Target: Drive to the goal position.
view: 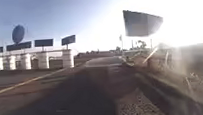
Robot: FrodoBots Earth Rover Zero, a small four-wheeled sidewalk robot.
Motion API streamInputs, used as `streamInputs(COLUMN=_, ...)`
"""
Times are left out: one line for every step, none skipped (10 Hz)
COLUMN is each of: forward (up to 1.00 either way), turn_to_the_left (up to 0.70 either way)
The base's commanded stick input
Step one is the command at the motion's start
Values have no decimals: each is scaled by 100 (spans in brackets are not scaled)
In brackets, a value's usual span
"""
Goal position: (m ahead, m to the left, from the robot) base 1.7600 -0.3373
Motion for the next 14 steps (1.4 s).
streamInputs(forward=50, turn_to_the_left=0)
streamInputs(forward=50, turn_to_the_left=0)
streamInputs(forward=50, turn_to_the_left=0)
streamInputs(forward=50, turn_to_the_left=0)
streamInputs(forward=50, turn_to_the_left=0)
streamInputs(forward=50, turn_to_the_left=0)
streamInputs(forward=50, turn_to_the_left=0)
streamInputs(forward=50, turn_to_the_left=0)
streamInputs(forward=50, turn_to_the_left=0)
streamInputs(forward=50, turn_to_the_left=0)
streamInputs(forward=50, turn_to_the_left=0)
streamInputs(forward=50, turn_to_the_left=0)
streamInputs(forward=50, turn_to_the_left=0)
streamInputs(forward=50, turn_to_the_left=0)
